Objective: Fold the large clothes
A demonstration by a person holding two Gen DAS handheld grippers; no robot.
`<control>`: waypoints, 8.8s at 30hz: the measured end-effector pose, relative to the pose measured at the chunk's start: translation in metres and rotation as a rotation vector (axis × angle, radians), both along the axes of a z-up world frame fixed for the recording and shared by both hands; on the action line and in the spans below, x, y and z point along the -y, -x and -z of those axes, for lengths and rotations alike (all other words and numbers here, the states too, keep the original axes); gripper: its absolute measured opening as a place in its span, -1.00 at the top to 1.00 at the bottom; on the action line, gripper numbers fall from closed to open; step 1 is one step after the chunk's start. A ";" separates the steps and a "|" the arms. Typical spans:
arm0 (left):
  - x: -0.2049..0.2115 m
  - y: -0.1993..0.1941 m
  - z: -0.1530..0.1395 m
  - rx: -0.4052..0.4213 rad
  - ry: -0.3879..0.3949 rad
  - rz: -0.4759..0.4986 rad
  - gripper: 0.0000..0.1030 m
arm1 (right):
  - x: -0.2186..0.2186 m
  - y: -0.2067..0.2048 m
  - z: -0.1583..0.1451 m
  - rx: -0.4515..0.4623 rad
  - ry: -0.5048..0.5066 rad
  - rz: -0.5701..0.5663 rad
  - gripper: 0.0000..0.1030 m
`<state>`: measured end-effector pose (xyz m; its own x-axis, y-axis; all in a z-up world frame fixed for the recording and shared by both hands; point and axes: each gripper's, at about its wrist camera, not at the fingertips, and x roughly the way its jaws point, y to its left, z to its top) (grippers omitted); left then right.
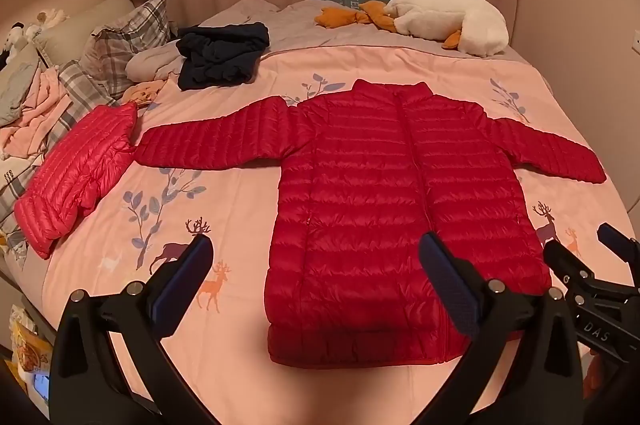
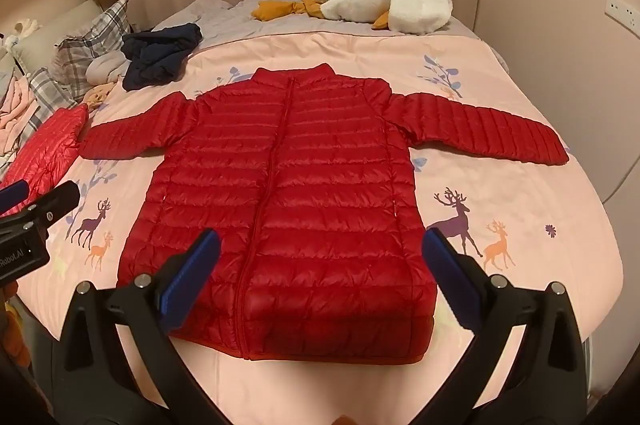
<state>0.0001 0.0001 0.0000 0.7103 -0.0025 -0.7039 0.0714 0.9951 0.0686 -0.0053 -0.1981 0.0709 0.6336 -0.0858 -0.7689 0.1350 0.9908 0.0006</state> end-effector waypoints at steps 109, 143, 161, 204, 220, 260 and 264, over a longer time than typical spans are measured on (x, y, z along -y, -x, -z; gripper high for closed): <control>-0.348 -0.296 0.208 -0.007 1.116 -0.533 -0.97 | 0.034 -0.092 0.062 0.106 -0.491 -0.100 -0.96; -0.373 -0.273 0.236 0.041 1.325 -0.602 0.07 | 0.035 -0.094 0.063 0.087 -0.403 -0.068 -0.96; -0.212 -0.277 0.017 0.241 0.556 -0.205 0.85 | 0.060 -0.080 0.064 0.111 -0.414 -0.018 -0.96; -0.105 -0.281 0.120 -0.138 0.642 0.113 -0.71 | 0.080 -0.282 0.148 -0.143 -0.214 0.012 0.70; -0.053 -0.290 0.129 -0.138 0.375 0.166 -0.54 | 0.095 -0.251 0.103 -0.017 -0.119 -0.015 0.04; -0.109 -0.164 0.149 -0.250 0.560 -0.001 -0.97 | 0.438 -0.079 0.161 0.252 -0.750 0.801 -0.65; -0.097 -0.165 0.140 -0.241 0.539 0.013 -0.97 | 0.454 -0.097 0.169 0.276 -0.755 0.848 -0.45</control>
